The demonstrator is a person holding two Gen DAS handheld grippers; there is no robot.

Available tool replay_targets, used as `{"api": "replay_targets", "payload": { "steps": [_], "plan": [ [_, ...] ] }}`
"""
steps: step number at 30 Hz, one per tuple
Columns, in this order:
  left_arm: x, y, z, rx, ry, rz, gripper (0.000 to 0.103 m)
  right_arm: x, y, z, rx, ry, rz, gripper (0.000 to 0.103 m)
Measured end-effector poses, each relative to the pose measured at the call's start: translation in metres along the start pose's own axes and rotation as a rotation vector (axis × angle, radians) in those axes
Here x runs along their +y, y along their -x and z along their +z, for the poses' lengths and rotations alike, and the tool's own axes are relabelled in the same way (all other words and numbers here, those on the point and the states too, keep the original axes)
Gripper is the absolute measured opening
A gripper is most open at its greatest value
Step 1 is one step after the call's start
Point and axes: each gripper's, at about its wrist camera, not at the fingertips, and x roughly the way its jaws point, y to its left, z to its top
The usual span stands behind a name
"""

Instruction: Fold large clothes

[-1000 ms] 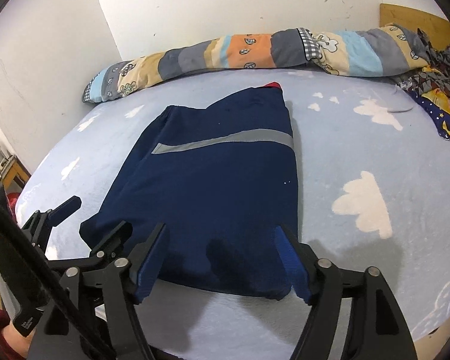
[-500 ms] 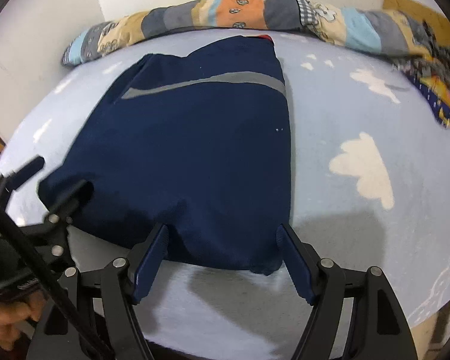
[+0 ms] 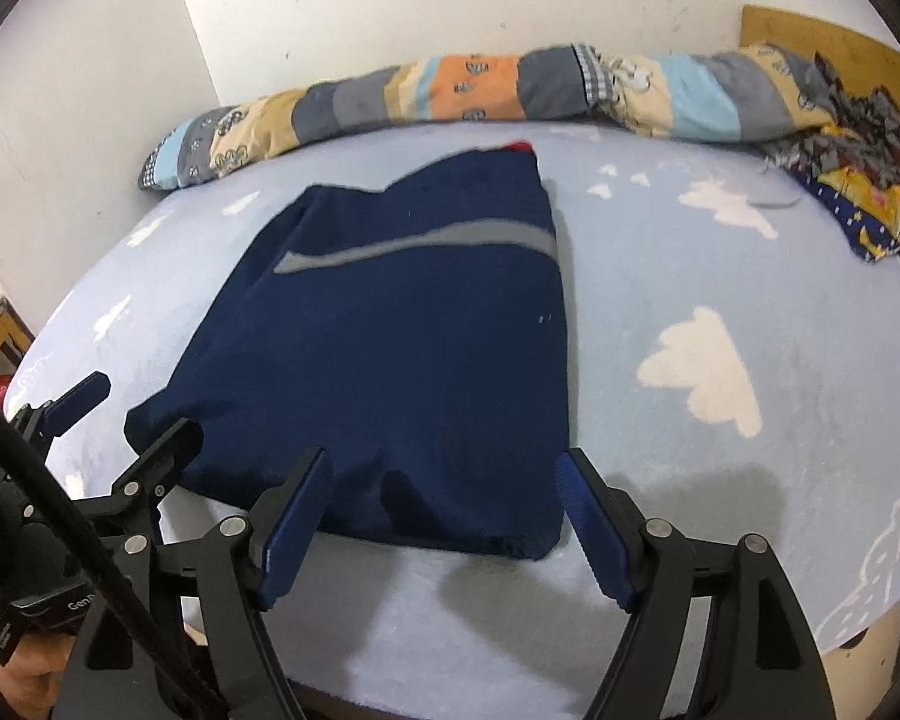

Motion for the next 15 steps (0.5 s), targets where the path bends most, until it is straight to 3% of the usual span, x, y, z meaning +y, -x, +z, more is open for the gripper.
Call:
{"api": "replay_targets", "payload": {
  "steps": [7,10,12,15],
  "plan": [
    [0.000,-0.001,0.000,0.002,0.000,-0.005,0.099,0.000,-0.018,-0.006,0.084,0.034,-0.060,0.081],
    [0.002,0.000,0.000,-0.004,0.006,-0.006,0.099,-0.003,-0.028,-0.011,0.137,0.018,-0.045,0.082],
    [0.005,0.004,0.002,-0.018,0.019,-0.010,0.099,-0.003,-0.019,-0.009,0.095,-0.001,-0.020,0.081],
    [0.010,0.018,0.007,-0.068,0.035,0.021,0.103,0.003,0.009,-0.002,-0.049,0.024,-0.040,0.084]
  ]
}}
